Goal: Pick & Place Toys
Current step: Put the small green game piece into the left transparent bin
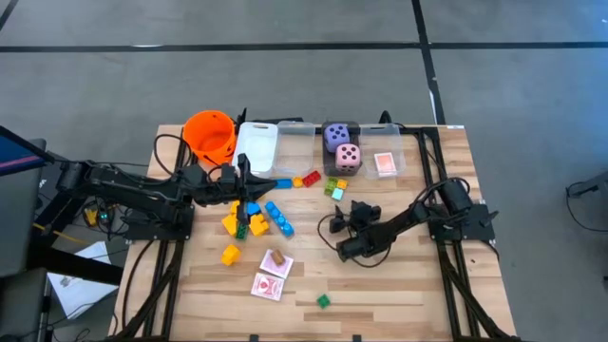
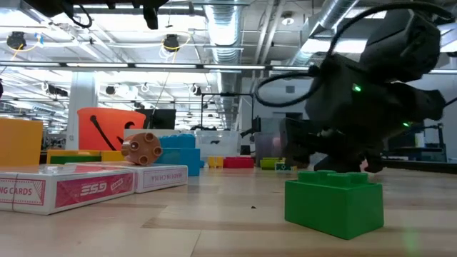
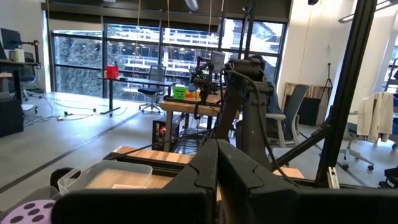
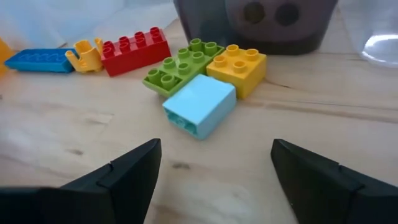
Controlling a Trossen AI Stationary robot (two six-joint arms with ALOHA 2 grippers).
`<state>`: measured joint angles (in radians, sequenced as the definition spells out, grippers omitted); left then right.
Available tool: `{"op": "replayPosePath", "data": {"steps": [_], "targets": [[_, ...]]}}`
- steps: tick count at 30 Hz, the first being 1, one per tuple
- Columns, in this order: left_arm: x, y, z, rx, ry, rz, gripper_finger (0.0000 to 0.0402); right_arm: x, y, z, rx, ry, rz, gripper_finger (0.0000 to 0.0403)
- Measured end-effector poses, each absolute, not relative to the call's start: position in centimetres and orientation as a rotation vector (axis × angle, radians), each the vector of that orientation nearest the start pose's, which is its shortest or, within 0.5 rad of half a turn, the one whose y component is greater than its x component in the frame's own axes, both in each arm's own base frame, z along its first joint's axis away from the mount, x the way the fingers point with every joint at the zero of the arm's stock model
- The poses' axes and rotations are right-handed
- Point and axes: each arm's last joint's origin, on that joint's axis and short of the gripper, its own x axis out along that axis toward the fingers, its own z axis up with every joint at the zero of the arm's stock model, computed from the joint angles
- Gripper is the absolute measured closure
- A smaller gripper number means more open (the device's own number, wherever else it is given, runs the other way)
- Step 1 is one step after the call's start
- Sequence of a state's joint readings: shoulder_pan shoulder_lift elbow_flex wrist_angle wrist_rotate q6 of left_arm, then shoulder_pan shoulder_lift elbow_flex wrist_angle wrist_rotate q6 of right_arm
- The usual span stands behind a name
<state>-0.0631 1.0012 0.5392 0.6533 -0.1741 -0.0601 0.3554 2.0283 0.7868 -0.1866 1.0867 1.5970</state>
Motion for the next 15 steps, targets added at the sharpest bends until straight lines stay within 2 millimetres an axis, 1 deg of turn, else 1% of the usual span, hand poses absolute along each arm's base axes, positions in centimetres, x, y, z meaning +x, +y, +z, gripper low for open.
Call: {"op": "replayPosePath", "data": {"steps": [3, 10, 15], "targets": [[21.8, -0.9, 28.9, -0.083, -0.193, 0.105, 0.0402, 27.9, 8.0, 5.0, 0.424, 0.294, -1.147, 0.0101], [21.8, -0.9, 28.9, -0.083, -0.196, 0.105, 0.0402, 29.0, 7.0, 5.4, 0.405, 0.338, -1.163, 0.0101], [21.8, -0.9, 29.0, -0.085, -0.213, 0.104, 0.0402, 29.6, 7.1, 5.8, 0.405, 0.364, -1.148, 0.0101]]}}
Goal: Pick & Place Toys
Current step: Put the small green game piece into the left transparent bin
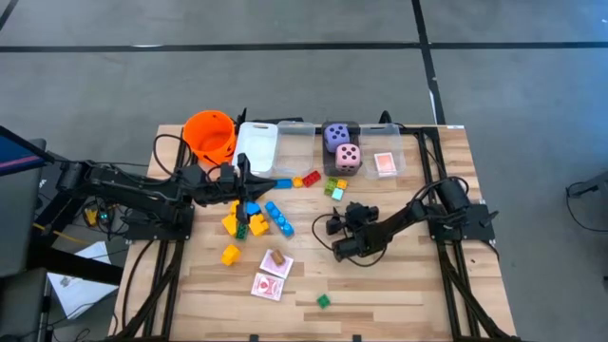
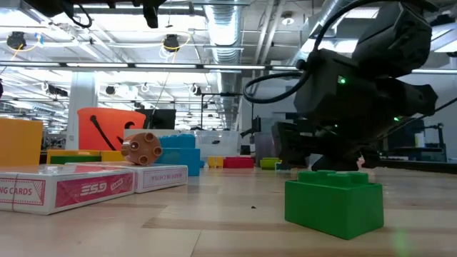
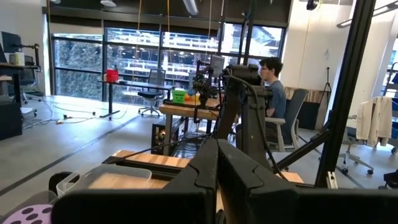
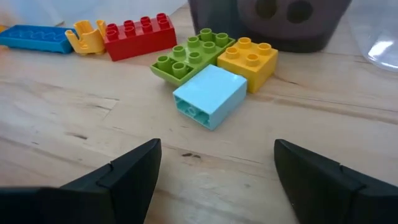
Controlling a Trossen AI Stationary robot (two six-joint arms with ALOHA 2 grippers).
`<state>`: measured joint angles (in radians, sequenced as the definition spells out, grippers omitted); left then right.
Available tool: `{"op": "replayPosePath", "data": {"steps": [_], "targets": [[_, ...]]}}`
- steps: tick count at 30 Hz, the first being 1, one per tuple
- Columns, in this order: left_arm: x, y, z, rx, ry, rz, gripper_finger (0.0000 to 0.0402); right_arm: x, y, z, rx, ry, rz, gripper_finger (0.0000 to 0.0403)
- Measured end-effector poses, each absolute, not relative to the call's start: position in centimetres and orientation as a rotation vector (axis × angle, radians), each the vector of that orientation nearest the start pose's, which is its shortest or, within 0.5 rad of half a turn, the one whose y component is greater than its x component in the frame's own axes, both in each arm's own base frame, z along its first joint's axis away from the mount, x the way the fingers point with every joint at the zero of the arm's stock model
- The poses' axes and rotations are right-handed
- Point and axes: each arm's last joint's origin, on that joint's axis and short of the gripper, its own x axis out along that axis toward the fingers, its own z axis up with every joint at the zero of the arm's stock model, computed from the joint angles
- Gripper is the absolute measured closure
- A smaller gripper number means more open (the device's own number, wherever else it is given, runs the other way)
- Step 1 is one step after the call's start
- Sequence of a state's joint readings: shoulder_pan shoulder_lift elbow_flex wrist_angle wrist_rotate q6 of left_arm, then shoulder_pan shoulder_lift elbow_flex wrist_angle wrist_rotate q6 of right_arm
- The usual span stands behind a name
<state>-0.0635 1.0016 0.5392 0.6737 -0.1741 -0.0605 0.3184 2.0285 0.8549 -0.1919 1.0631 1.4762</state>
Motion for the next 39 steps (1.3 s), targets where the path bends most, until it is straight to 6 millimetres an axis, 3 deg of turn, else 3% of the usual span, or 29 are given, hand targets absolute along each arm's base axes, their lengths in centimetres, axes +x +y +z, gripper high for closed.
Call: {"op": "replayPosePath", "data": {"steps": [8, 16, 30, 39], "targets": [[21.8, -0.9, 29.1, -0.085, -0.215, 0.104, 0.0402, 28.5, 6.8, 5.8, 0.558, 0.364, -1.259, 0.0102], [21.8, -0.9, 29.1, -0.085, -0.214, 0.104, 0.0402, 28.5, 8.1, 6.0, 0.492, 0.406, -1.214, 0.0102], [21.8, -0.9, 29.1, -0.086, -0.22, 0.104, 0.0402, 33.2, 11.7, 9.3, 0.076, 0.815, -0.777, 0.0101], [21.8, -0.9, 29.0, -0.085, -0.212, 0.104, 0.0402, 33.5, 14.1, 10.5, -0.122, 0.921, -0.511, 0.0101]]}}
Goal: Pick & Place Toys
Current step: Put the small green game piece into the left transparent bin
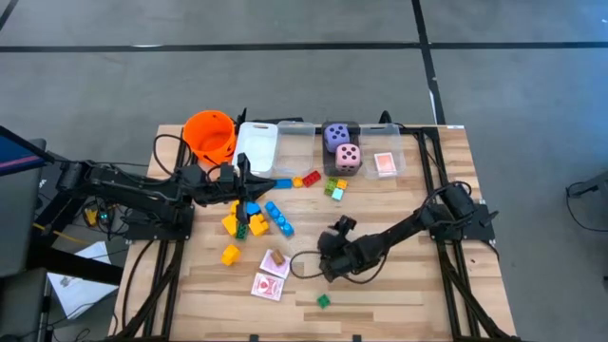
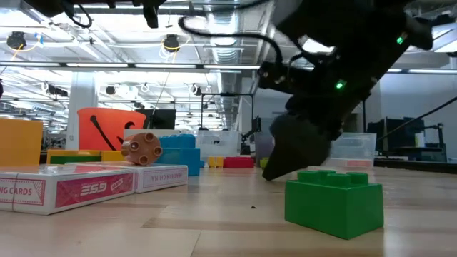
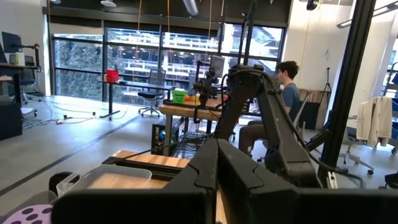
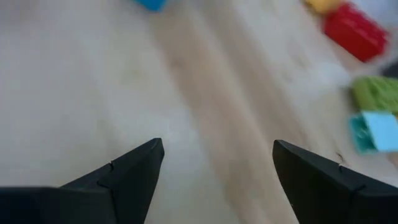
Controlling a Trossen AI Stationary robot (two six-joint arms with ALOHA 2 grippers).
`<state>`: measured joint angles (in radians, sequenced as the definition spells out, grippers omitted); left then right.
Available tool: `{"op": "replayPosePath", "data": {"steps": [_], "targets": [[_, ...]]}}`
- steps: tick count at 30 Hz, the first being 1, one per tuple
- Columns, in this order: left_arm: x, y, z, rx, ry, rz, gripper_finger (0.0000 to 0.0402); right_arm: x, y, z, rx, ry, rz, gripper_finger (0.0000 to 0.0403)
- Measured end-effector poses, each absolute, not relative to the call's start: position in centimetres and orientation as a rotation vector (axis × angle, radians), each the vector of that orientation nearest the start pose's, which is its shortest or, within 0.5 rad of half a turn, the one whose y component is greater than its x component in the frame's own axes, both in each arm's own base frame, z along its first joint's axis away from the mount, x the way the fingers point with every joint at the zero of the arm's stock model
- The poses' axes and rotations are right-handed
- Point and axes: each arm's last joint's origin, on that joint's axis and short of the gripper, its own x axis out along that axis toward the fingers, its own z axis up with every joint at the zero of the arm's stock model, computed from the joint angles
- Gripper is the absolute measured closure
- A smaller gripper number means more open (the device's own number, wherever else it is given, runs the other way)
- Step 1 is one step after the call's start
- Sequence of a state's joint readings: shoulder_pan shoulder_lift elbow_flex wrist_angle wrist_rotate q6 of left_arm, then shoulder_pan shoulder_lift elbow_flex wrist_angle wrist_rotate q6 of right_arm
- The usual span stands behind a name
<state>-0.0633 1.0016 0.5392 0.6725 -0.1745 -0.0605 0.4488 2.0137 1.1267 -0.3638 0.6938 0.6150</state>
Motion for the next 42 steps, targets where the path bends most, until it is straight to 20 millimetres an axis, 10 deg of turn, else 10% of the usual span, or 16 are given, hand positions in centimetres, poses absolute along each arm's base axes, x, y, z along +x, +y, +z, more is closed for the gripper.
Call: {"op": "replayPosePath", "data": {"steps": [6, 13, 21, 28, 42], "targets": [[21.8, -0.9, 28.8, -0.089, -0.191, 0.104, 0.0402, 32.3, 16.5, 11.7, -0.203, 0.955, -0.29, 0.0101], [21.8, -0.9, 28.9, -0.117, -0.195, 0.103, 0.0402, 26.5, 17.8, 12.7, -0.155, 0.886, -0.252, 0.0101], [21.8, -0.9, 28.9, -0.117, -0.195, 0.103, 0.0402, 21.5, 17.7, 11.4, 0.121, 0.46, -0.111, 0.0101], [21.8, -0.9, 28.8, -0.116, -0.187, 0.104, 0.0402, 21.5, 17.7, 10.5, 0.143, 0.34, 0.217, 0.0101], [21.9, -0.9, 28.5, -0.166, -0.16, 0.099, 0.0402, 23.1, 18.6, 9.5, 0.047, 0.387, 0.296, 0.0101]]}}
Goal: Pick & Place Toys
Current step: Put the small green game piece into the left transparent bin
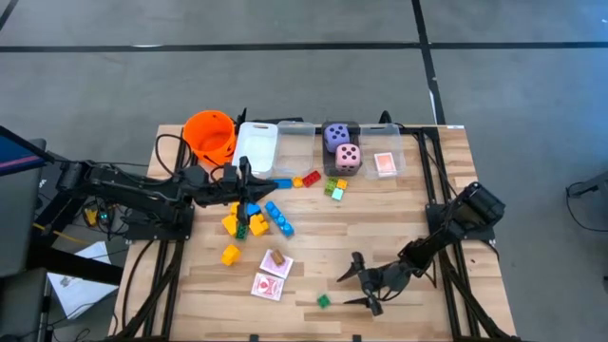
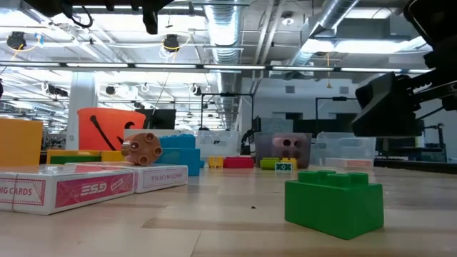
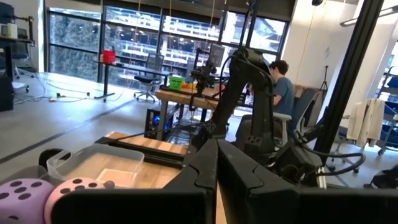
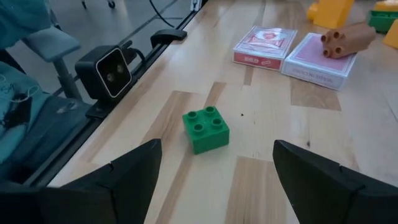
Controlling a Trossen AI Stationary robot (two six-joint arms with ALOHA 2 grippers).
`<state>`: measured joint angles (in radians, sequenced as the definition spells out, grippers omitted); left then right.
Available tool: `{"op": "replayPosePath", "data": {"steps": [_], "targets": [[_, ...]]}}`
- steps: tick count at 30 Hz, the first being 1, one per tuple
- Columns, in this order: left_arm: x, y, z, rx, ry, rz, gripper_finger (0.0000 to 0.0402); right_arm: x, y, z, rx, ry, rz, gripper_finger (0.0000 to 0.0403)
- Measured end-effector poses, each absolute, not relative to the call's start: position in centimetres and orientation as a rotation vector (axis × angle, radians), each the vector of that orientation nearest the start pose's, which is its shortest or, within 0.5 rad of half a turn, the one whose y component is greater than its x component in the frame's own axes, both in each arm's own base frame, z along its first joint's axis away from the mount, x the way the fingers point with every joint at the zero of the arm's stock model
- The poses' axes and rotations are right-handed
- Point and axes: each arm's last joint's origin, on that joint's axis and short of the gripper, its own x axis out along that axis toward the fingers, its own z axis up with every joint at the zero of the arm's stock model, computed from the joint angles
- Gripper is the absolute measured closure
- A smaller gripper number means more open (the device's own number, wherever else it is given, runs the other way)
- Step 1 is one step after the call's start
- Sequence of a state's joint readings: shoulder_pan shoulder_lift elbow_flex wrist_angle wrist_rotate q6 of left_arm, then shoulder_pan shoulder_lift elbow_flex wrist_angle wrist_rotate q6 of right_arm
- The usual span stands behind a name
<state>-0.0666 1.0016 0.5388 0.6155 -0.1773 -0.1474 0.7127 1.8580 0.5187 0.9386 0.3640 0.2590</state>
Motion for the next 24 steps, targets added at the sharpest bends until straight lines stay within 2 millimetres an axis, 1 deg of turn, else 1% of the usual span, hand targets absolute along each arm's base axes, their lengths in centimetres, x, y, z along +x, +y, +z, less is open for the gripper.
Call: {"op": "replayPosePath", "data": {"steps": [6, 9, 12, 21, 24], "targets": [[21.9, -0.9, 28.4, -0.165, -0.151, 0.1, 0.0402, 23.9, 18.7, 9.6, 0.043, 0.416, 0.274, 0.0101], [21.9, -0.9, 28.4, -0.165, -0.151, 0.1, 0.0402, 25.1, 18.9, 9.7, 0.019, 0.454, 0.252, 0.0101], [21.9, -0.9, 28.4, -0.165, -0.151, 0.1, 0.0402, 26.3, 19.1, 9.2, -0.009, 0.509, 0.249, 0.0101], [21.9, -0.9, 28.1, -0.161, -0.125, 0.102, 0.0402, 30.7, 20.3, 7.1, 0.067, 0.573, 0.45, 0.0101], [21.9, -0.9, 28.1, -0.16, -0.115, 0.103, 0.0402, 31.7, 20.4, 6.4, 0.088, 0.585, 0.492, 0.0101]]}}
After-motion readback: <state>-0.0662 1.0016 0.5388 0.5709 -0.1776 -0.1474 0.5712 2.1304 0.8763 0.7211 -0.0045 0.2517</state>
